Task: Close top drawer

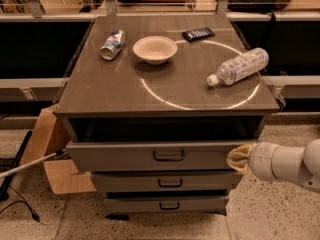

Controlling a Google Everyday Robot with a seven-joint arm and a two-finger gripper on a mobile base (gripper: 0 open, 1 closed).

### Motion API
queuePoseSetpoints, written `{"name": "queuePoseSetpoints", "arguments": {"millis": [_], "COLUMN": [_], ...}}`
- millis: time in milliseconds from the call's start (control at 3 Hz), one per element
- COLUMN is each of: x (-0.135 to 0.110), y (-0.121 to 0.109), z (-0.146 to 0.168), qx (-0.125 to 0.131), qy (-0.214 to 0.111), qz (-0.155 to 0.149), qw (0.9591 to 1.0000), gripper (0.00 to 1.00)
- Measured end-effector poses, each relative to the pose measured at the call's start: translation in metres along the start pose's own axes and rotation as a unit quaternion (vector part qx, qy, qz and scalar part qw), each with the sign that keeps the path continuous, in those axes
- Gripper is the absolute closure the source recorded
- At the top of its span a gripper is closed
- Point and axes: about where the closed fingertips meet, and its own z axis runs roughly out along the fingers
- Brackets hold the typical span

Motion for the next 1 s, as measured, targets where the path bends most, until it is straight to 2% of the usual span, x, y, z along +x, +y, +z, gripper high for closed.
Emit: {"name": "queuePoseSetpoints", "arguments": {"millis": [333,1000], "x": [0.0,-0.0001], "y": [0.0,0.0], "z": [0.0,0.0001], "qx": [0.0,0.0], "qy": [0.0,0.0], "qz": [0.0,0.0], "qw": [1.0,1.0], "gripper": [0.04,0.0]}}
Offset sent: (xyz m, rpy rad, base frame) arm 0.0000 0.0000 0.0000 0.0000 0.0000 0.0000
